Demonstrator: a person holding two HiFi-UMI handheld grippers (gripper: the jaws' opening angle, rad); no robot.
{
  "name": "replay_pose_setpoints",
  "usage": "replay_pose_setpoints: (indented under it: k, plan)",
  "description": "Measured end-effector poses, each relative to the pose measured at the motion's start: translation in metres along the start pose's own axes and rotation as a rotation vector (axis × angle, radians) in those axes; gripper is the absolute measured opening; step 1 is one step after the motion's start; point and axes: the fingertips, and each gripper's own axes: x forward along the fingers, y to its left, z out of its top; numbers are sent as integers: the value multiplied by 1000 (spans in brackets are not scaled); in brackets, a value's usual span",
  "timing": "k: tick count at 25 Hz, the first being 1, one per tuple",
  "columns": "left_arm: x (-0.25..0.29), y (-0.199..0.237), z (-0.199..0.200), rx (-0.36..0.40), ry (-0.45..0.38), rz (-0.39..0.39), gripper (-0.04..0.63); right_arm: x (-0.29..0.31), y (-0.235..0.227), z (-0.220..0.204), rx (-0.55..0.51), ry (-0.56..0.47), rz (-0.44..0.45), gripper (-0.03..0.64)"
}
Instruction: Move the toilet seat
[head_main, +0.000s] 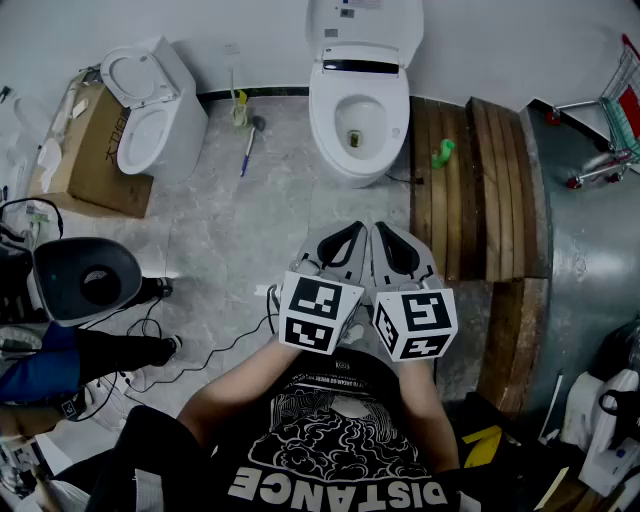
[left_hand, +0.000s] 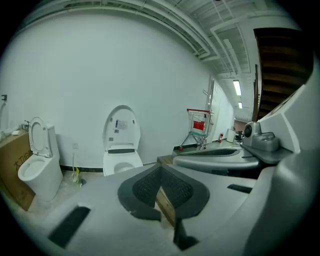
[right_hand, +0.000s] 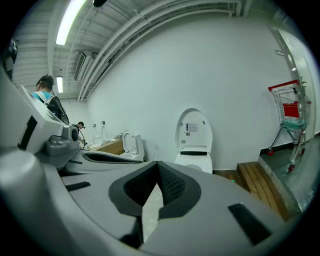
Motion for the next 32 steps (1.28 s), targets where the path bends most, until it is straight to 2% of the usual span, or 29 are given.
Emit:
replay_pose_setpoints:
  k: [10, 18, 25, 32]
  plan:
    - [20, 35, 8, -7, 2, -44, 12, 38, -1, 6, -17, 24, -51, 19]
    - [30, 56, 8, -17, 8, -52, 12, 61, 5, 5, -28, 43, -47, 20]
    - [53, 73, 16, -21, 14, -24, 12, 87, -7, 10, -25, 48, -18, 20]
    - [97, 81, 17, -35, 41, 8, 12, 117, -43, 8, -6, 64, 20, 20]
